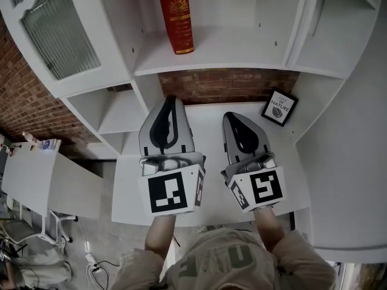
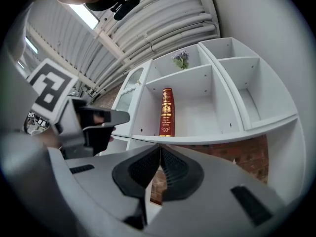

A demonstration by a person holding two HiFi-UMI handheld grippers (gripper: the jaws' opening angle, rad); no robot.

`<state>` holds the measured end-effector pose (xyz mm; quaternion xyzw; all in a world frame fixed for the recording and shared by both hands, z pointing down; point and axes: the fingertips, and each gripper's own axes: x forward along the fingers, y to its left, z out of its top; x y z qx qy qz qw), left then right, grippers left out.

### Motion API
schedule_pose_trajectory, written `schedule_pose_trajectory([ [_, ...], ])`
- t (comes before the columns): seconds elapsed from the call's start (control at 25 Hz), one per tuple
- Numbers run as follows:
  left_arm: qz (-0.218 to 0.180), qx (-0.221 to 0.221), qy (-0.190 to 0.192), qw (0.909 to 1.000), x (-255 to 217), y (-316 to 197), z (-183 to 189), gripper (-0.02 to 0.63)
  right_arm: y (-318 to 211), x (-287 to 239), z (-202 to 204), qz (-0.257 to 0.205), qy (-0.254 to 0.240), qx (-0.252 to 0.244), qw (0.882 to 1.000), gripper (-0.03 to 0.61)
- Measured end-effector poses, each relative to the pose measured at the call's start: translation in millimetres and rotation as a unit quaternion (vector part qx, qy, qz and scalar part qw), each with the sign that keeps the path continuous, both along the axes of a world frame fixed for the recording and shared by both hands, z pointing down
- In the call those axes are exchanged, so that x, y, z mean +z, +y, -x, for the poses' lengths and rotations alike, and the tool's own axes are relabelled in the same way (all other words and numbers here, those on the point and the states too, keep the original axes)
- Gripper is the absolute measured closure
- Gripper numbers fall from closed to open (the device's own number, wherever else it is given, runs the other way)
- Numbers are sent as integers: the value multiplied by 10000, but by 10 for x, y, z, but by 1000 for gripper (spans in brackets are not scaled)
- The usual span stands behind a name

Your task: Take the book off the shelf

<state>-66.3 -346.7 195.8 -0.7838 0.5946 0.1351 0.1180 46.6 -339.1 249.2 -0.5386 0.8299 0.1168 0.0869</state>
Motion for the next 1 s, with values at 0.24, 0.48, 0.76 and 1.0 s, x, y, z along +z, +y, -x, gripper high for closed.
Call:
schedule_pose_trajectory([
  [0.24, -453, -53, 320, 9984, -984, -534, -19, 273, 62, -103, -100, -90, 125, -21, 9999, 563],
  [0.48, -41, -550, 169, 9983, -1485, -1356, -128, 227, 76, -102, -346, -47, -16, 303, 9995, 563],
  [0.76, 555, -1144, -132, 9918, -1388, -2069, -209, 229, 90, -80, -601, 75, 142, 604, 9980, 563],
  [1.0, 967, -1268, -65, 9872, -1206, -2341, -100, 232, 94, -65, -897, 124, 70, 936, 9955, 563],
])
